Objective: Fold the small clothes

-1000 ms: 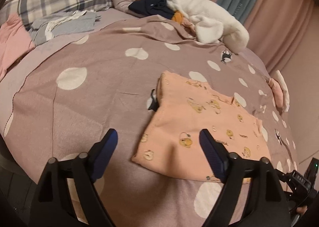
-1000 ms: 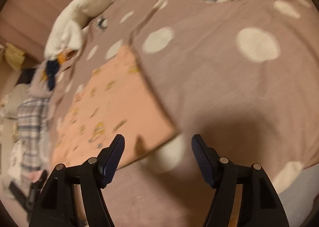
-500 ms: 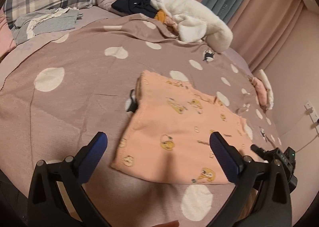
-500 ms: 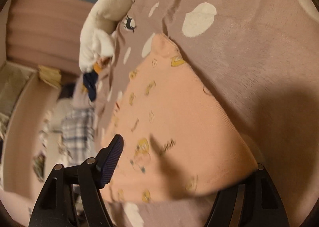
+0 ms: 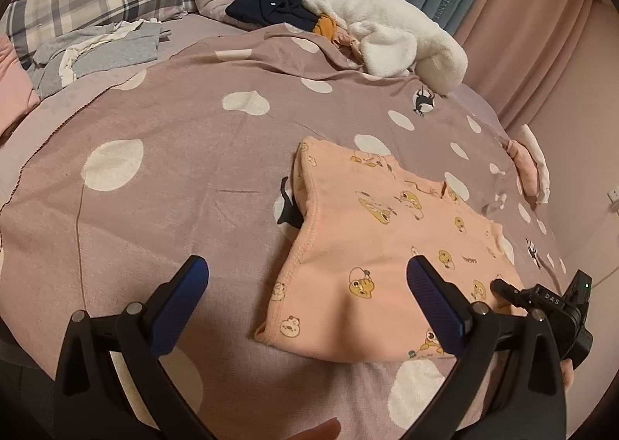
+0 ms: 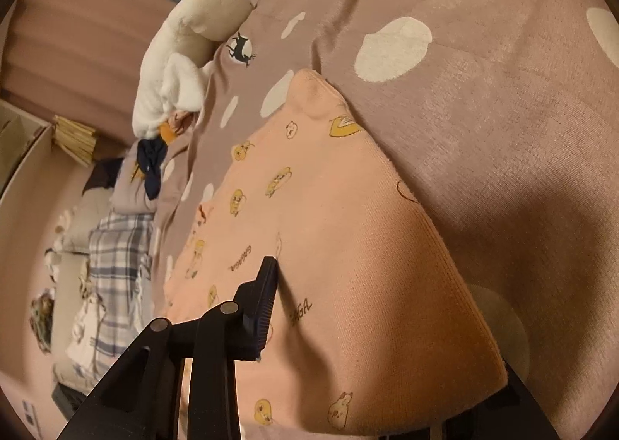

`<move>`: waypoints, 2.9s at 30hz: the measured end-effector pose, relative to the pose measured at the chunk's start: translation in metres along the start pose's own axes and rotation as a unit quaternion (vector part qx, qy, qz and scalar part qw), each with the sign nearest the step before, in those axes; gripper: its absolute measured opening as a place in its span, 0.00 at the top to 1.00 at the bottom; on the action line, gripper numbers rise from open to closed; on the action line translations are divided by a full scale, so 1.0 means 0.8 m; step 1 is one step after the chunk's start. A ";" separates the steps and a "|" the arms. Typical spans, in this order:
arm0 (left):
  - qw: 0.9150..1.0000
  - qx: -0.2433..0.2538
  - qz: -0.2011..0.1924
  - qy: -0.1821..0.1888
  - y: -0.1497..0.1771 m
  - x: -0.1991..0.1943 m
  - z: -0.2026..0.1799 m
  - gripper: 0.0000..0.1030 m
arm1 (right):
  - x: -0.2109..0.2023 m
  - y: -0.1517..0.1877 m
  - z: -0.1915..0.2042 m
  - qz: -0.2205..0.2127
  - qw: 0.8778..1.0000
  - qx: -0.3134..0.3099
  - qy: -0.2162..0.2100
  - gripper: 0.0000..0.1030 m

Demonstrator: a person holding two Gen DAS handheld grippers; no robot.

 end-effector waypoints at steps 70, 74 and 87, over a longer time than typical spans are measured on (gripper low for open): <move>0.997 -0.070 0.007 -0.037 -0.015 -0.016 0.075 0.00 | 0.076 0.152 0.247 0.074 0.932 -0.351 -0.043 0.80; 0.996 -0.081 0.001 -0.040 -0.017 -0.021 0.084 0.00 | 0.060 0.152 0.256 0.066 0.926 -0.368 -0.052 0.74; 0.996 -0.072 0.009 -0.051 -0.014 -0.019 0.081 0.00 | 0.040 0.184 0.269 0.071 0.866 -0.490 -0.063 0.75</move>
Point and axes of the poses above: each gripper's, at about its wrist camera, not at the fingertips, and x roughly the way its jaws point, z to its left, y to its underside, the point moved 4 cm from there along x, roughly the way its jaws point, and after that the axes turned 3 degrees about y, right-handed, at the moved point
